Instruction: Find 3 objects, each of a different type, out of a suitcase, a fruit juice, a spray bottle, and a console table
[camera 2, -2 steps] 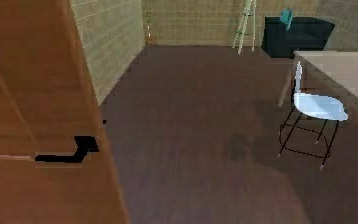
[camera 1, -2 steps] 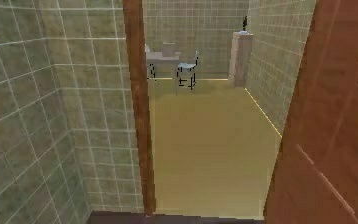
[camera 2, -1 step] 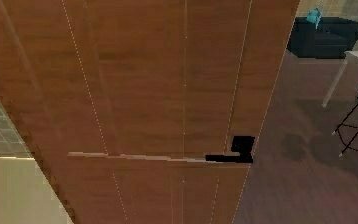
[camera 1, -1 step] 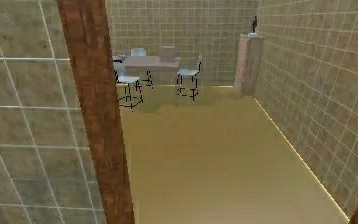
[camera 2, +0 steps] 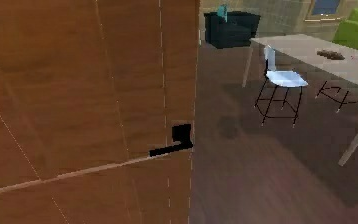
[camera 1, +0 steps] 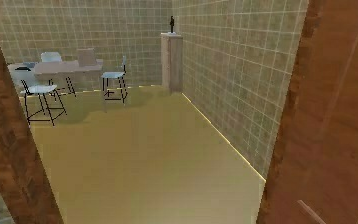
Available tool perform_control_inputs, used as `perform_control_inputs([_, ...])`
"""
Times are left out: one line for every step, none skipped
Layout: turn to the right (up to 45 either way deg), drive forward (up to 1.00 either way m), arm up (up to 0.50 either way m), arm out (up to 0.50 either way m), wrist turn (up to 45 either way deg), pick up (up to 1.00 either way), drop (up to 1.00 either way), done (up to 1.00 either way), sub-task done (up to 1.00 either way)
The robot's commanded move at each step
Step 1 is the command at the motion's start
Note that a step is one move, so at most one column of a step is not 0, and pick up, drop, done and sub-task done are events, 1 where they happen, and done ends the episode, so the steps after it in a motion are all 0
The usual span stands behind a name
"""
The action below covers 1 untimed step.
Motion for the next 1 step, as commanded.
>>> perform_control_inputs([0.0,0.45,0.00,0.00,0.0,0.00,0.00,0.00,0.00])
